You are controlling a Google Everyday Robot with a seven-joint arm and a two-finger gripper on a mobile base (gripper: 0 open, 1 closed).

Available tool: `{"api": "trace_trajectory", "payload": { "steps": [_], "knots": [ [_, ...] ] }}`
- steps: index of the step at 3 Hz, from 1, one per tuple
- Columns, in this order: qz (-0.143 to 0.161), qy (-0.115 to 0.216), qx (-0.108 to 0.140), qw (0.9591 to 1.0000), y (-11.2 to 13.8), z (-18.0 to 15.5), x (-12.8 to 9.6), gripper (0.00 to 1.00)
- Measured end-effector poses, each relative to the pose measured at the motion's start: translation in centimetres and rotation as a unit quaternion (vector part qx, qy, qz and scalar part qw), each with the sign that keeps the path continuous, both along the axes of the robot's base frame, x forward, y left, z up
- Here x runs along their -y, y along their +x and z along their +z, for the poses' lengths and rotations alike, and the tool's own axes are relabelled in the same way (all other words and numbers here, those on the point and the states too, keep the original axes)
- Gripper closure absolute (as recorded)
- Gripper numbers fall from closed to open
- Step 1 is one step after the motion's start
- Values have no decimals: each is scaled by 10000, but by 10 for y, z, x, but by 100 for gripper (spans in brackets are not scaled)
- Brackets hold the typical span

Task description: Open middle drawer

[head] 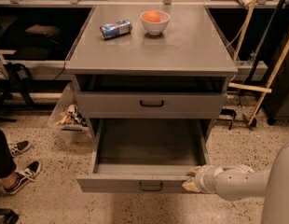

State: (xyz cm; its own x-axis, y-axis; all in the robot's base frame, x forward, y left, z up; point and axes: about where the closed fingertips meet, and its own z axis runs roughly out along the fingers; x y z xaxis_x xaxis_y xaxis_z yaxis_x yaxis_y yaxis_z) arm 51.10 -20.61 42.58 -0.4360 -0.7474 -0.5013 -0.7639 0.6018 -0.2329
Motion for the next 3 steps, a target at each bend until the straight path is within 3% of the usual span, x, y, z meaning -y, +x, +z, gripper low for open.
{"api": "trace_trajectory", "payload": {
  "steps": [2, 3],
  "knots": [
    [0, 0, 0, 10000, 0, 0, 0, 12],
    [0, 0, 0, 10000, 0, 0, 0, 0]
  ]
}}
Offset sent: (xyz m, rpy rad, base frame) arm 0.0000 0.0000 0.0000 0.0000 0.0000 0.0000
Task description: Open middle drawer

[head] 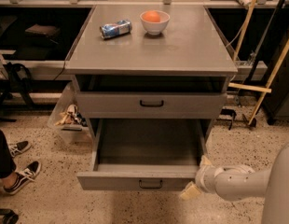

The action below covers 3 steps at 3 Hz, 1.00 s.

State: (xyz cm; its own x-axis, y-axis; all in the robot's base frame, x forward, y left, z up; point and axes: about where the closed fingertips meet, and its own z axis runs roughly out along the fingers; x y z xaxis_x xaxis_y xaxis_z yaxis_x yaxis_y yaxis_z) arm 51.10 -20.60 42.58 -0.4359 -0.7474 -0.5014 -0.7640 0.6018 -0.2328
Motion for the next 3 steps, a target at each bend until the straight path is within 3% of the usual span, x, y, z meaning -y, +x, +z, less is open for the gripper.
{"api": "trace_trajectory", "payload": {
  "steps": [1, 2, 3],
  "knots": [
    [-6, 19, 18, 10000, -6, 5, 2, 0],
    [-748, 62, 232, 9969, -43, 42, 58, 0],
    [-1270, 33, 514, 9906, -79, 88, 97, 0]
  ]
}}
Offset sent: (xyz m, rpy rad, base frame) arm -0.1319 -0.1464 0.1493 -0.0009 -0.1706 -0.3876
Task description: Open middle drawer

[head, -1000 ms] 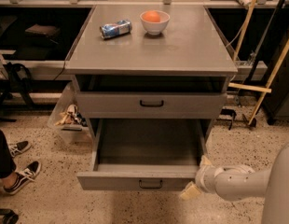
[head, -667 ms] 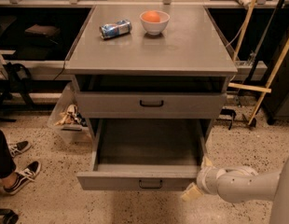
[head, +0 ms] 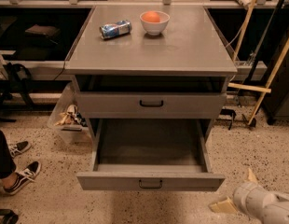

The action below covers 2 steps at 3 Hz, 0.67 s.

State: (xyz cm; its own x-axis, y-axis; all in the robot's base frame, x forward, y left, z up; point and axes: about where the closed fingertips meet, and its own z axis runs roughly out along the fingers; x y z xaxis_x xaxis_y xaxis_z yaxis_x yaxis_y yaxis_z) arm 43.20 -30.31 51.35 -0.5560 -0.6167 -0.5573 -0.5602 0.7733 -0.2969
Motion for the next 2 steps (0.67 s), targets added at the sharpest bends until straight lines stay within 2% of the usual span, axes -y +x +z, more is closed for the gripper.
{"api": "trace_trajectory", "payload": {
  "steps": [1, 2],
  "knots": [
    [-466, -44, 253, 9986, -34, 41, 31, 0],
    [-466, -44, 253, 9986, -34, 41, 31, 0]
  ]
}}
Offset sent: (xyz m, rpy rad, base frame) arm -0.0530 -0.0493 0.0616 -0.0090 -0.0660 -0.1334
